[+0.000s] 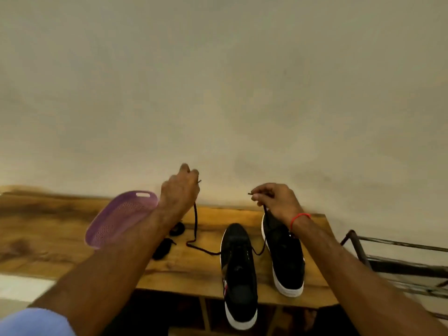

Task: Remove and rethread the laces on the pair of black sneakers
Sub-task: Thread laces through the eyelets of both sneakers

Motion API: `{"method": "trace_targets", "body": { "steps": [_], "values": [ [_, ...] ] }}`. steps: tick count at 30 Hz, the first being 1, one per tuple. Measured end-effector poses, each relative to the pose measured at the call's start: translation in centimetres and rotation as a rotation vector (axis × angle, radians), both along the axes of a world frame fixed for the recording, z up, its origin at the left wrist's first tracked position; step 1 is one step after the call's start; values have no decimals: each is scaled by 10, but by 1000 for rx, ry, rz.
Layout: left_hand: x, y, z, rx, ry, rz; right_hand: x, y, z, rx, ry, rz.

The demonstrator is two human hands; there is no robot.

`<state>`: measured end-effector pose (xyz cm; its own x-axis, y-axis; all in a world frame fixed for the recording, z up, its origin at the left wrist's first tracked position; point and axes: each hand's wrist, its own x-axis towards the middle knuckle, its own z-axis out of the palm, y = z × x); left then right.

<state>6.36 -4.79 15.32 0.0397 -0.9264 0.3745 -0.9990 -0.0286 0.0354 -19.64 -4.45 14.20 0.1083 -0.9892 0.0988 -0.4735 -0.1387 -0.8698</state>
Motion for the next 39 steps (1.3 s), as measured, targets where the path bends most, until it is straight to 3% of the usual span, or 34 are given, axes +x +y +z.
{"method": "trace_targets", "body": {
  "steps": [2,5,6,8,13,15,22,30,39],
  "values": [
    [-5,11,-48,175,185,8,3,8,-38,57,71,39],
    [-14,25,-100,422,709,86,7,15,-83,121,150,80],
    [-16,29,-114,461,873,126,8,17,-95,133,169,90],
    [-20,34,-133,452,1024,171,9,20,-112,164,177,90],
    [-14,22,-152,360,881,201,15,13,-135,183,158,83],
    [-17,17,-150,432,798,180,19,7,-139,166,194,93],
    [-61,39,-143,790,786,31,26,2,-149,153,328,177],
    [-43,40,-145,908,1245,105,33,7,-158,137,387,209],
    [-41,41,-145,898,1266,88,45,14,-157,80,614,181]
  ]
}}
